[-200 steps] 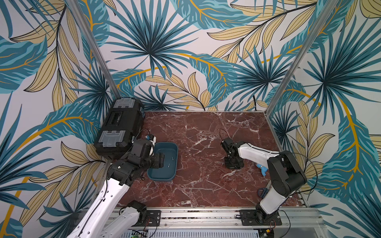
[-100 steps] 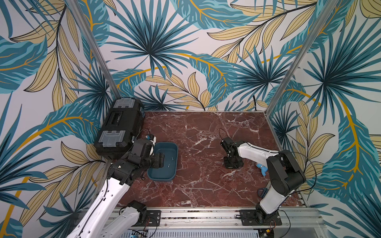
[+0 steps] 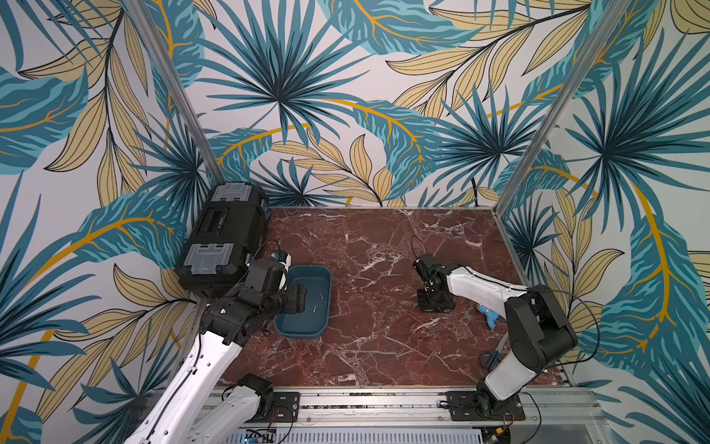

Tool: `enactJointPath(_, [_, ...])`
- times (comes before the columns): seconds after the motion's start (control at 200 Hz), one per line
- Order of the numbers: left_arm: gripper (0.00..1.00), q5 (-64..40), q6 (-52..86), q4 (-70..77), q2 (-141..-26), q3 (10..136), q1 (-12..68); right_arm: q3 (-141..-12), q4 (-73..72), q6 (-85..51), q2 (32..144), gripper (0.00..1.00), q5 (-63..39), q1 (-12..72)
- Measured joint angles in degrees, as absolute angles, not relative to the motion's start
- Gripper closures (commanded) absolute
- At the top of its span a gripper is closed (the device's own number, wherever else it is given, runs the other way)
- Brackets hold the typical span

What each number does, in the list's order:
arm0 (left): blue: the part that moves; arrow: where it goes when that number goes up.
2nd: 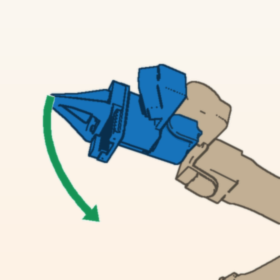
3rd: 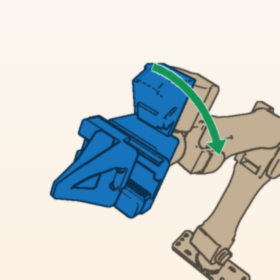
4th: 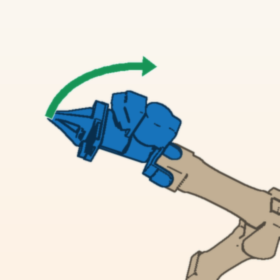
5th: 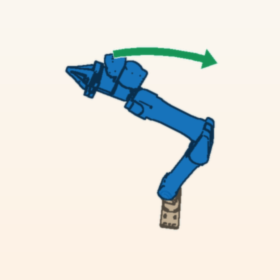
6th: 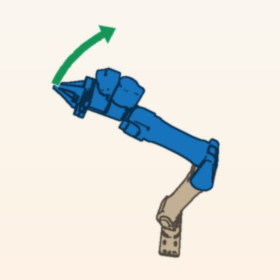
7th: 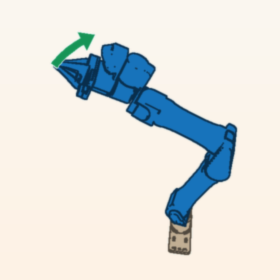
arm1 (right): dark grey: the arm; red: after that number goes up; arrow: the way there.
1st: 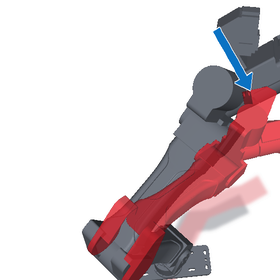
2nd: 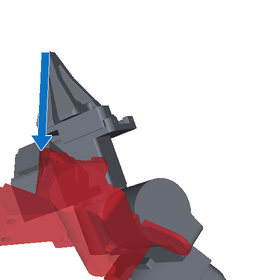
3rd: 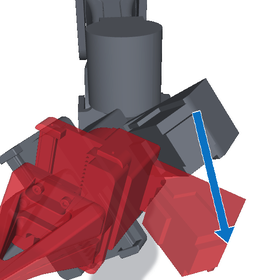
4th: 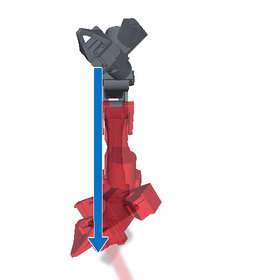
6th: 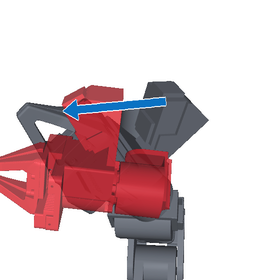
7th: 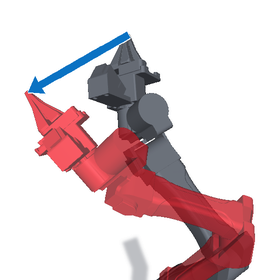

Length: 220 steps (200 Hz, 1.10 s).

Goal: Put the screws on the desktop into the storage box
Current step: Pick up the screw from the center of the board, then place the screw in the storage box.

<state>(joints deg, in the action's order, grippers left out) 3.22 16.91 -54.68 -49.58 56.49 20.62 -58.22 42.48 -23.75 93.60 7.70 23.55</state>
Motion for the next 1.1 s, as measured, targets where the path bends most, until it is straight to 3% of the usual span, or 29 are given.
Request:
enactJointPath(0.301, [0.20, 3.14, 16.91, -54.65, -49.45, 56.49, 20.62, -58.30, 41.93, -22.15, 76.27, 1.00, 2.20, 23.55])
enactJointPath(0.531, [0.20, 2.72, 16.88, -54.65, -49.56, 56.49, 20.62, -58.61, 38.65, -24.77, 75.24, 1.00, -9.08, 25.10])
enactJointPath(0.882, [0.20, 2.79, 16.91, -54.65, -49.58, 56.49, 20.64, -60.82, 18.22, -33.45, 88.62, 1.00, -20.93, 40.42])
enactJointPath(1.103, [0.20, 3.22, 16.91, -54.68, -49.60, 56.49, 20.62, -71.31, 9.56, -35.90, 102.56, 1.00, -23.05, 46.74])
